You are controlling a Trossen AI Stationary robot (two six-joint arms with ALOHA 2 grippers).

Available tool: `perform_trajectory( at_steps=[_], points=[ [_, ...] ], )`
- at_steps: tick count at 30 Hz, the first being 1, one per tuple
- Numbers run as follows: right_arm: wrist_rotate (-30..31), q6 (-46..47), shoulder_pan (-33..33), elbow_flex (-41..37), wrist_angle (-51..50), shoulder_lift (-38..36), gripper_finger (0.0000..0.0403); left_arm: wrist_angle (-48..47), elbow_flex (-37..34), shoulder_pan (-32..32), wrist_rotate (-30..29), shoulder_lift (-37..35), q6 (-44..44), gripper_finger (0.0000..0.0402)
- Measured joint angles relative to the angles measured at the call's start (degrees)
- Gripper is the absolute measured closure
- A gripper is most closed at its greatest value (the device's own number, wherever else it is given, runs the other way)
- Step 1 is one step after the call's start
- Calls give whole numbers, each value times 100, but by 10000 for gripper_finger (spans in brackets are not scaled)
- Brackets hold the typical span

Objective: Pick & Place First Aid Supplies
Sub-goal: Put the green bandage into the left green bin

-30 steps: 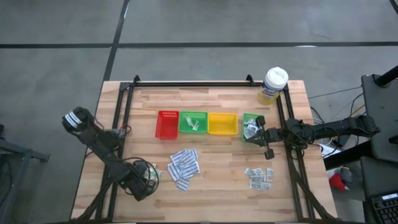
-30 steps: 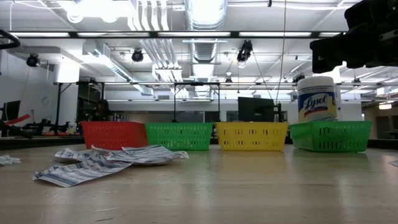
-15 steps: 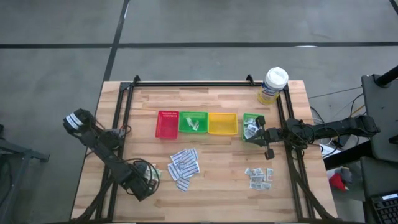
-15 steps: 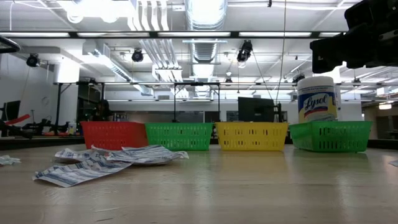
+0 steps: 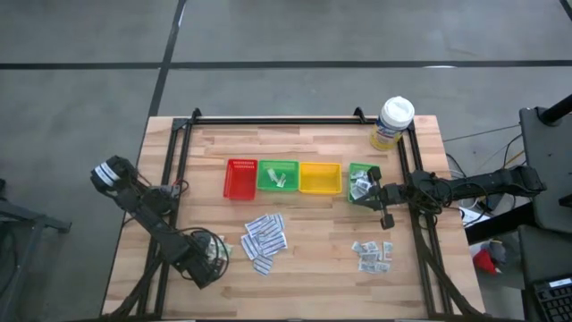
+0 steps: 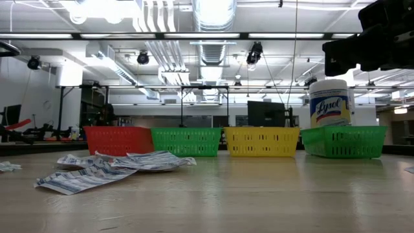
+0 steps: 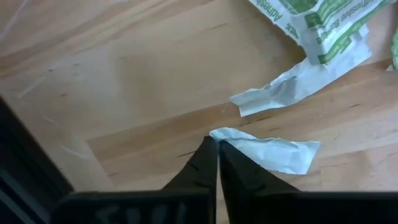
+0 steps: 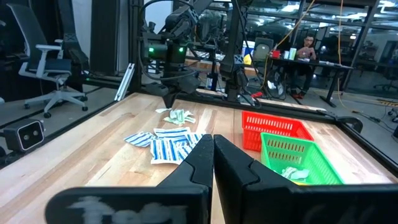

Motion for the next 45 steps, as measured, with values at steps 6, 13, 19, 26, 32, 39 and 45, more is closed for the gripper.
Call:
perform_trajectory(
  at_steps=[6, 13, 19, 26, 32, 39, 45],
  points=[
    [-2, 0, -1, 0, -2, 0, 394, -6, -10, -2, -33, 0, 8, 400],
    [0, 0, -2, 0, -2, 0, 394, -322, 136, -6, -38, -180, 235, 401],
    [0, 0, 0, 0, -1, 4, 394, -997, 570, -11, -54, -446, 586, 401],
    [-2, 0, 1, 0, -1, 4, 394, -1101, 1025, -6, 146, -630, 1296, 402],
    [-2, 0, 1, 0, 0, 4, 394, -732, 1317, -6, -390, -640, 2413, 402],
    [-2, 0, 1, 0, -2, 4, 394, 463, 1304, -4, -2367, -640, 4293, 401],
    [-2, 0, 1, 0, -2, 4, 394, 982, 1290, 2, -3737, -640, 5585, 401]
  ],
)
